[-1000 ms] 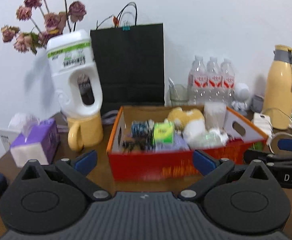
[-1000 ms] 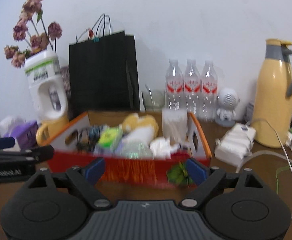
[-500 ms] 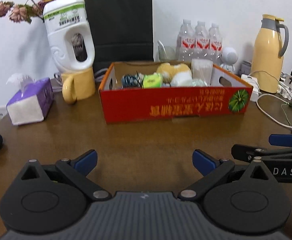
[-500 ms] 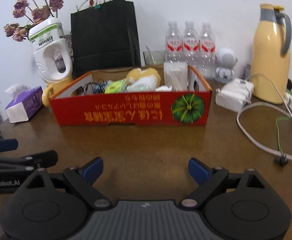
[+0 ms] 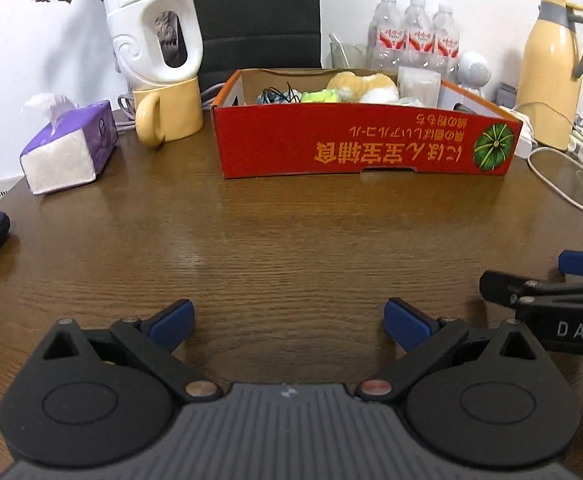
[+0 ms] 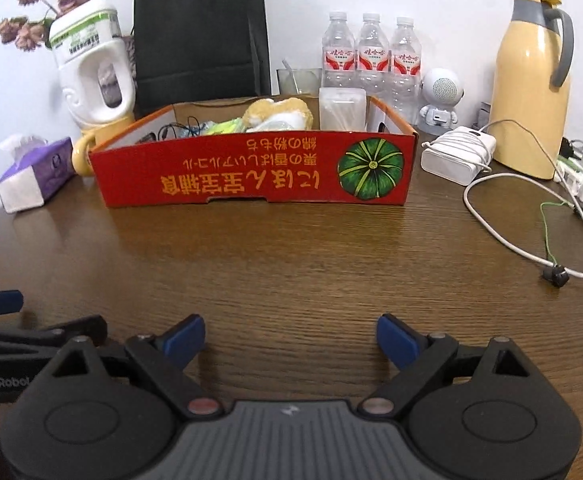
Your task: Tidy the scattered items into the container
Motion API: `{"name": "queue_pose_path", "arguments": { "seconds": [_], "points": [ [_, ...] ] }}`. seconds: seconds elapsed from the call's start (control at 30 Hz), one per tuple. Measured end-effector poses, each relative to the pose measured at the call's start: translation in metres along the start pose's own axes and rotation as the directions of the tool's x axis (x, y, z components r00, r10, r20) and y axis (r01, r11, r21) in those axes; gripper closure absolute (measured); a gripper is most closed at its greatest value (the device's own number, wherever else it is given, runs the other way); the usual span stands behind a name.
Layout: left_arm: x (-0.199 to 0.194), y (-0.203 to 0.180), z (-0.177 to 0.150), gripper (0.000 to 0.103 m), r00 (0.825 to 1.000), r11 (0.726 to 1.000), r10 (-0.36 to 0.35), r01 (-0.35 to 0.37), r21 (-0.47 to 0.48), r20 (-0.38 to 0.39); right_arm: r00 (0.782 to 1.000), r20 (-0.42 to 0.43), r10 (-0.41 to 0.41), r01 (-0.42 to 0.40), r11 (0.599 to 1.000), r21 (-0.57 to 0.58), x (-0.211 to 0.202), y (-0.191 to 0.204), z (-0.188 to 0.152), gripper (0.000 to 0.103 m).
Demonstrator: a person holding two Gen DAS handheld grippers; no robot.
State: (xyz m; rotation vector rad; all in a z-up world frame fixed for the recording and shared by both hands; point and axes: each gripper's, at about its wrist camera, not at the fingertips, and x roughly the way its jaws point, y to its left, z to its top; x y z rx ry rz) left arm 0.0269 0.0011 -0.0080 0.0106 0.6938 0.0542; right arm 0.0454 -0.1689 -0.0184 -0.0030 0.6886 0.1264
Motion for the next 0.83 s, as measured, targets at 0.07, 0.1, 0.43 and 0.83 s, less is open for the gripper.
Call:
{"name": "queue_pose_path", "arguments": {
  "seconds": [0.07, 0.1, 0.43, 0.83],
  "points": [
    [0.0003, 0.0025, -0.0004, 0.000, 1.000, 1.000, 0.000, 0.000, -0.014, -0.002, 1.000, -0.013, -0.019, 0.019, 1.000, -0.005, 0.0006, 0.0022, -0.0004, 0.005],
    [0.0004, 0.0028, -0.0004, 0.000, 1.000, 1.000, 0.001, -0.001, -0.015, 0.000, 0.999, -0.020, -0.032, 0.032, 0.999, -0.006, 0.0010, 0.0029, 0.0000, 0.001],
    [0.0006, 0.0034, -0.0003, 0.000, 1.000, 1.000, -0.007, 0.006, -0.014, -0.004, 0.999, -0.015, -0.038, 0.038, 0.999, -0.001, -0.0022, 0.0004, -0.0039, 0.000],
    [0.0031, 0.0039, 0.0011, 0.000, 1.000, 1.000, -0.010, 0.010, -0.011, -0.004, 1.000, -0.016, -0.026, 0.026, 1.000, -0.009, 0.0012, -0.0011, -0.0015, 0.000]
  ]
}}
